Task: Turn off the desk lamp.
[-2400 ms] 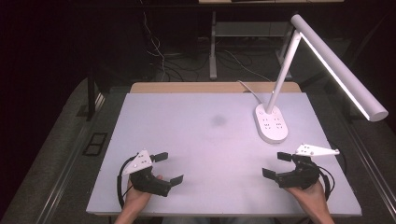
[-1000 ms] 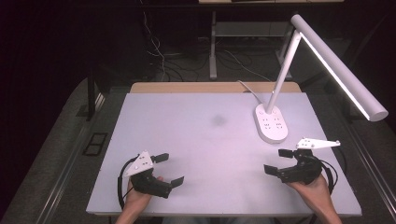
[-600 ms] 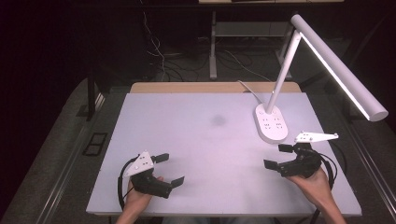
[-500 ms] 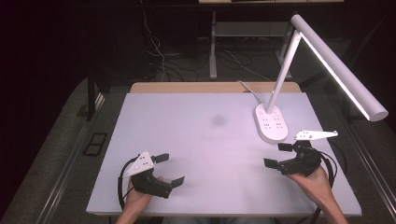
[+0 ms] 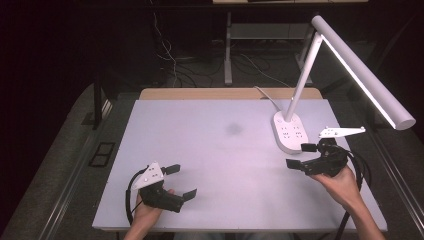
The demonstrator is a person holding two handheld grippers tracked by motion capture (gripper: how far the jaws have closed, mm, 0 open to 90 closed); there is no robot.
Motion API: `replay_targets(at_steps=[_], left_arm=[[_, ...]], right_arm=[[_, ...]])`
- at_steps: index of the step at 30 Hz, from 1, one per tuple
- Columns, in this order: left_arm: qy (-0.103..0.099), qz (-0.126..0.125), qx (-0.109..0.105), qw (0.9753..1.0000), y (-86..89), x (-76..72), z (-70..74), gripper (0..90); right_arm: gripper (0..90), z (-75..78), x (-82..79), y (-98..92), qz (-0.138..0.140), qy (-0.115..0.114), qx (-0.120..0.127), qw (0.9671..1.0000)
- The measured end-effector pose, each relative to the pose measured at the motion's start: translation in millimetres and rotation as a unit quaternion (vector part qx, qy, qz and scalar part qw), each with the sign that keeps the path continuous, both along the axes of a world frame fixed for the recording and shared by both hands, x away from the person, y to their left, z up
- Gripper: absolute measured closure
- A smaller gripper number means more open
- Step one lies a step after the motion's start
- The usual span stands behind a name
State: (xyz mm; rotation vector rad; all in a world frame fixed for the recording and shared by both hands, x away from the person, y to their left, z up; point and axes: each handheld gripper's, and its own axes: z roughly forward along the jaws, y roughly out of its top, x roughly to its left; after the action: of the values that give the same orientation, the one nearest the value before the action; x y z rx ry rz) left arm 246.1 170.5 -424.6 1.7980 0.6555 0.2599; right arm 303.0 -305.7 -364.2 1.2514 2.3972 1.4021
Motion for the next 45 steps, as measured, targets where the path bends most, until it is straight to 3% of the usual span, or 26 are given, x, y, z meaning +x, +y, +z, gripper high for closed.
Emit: replay_targets(at_steps=[23,28,45], left_arm=[[-0.001,0.001,0.000,1.0000,0.1,0.6,0.0,0.0],[-0.001,0.001,0.000,1.0000,0.0,0.6,0.1,0.0],[-0.002,0.003,0.001,1.0000,1.3,0.7,0.3,0.0]], right_arm=[[0.7,4.5,41.8,-14.8,-0.015,0.007,-0.013,0.9998],[0.7,-0.4,54.0,-20.3,-0.023,0.011,-0.009,0.9996],[0.8,-9.1,86.9,-28.0,-0.030,0.019,-0.032,0.9989]])
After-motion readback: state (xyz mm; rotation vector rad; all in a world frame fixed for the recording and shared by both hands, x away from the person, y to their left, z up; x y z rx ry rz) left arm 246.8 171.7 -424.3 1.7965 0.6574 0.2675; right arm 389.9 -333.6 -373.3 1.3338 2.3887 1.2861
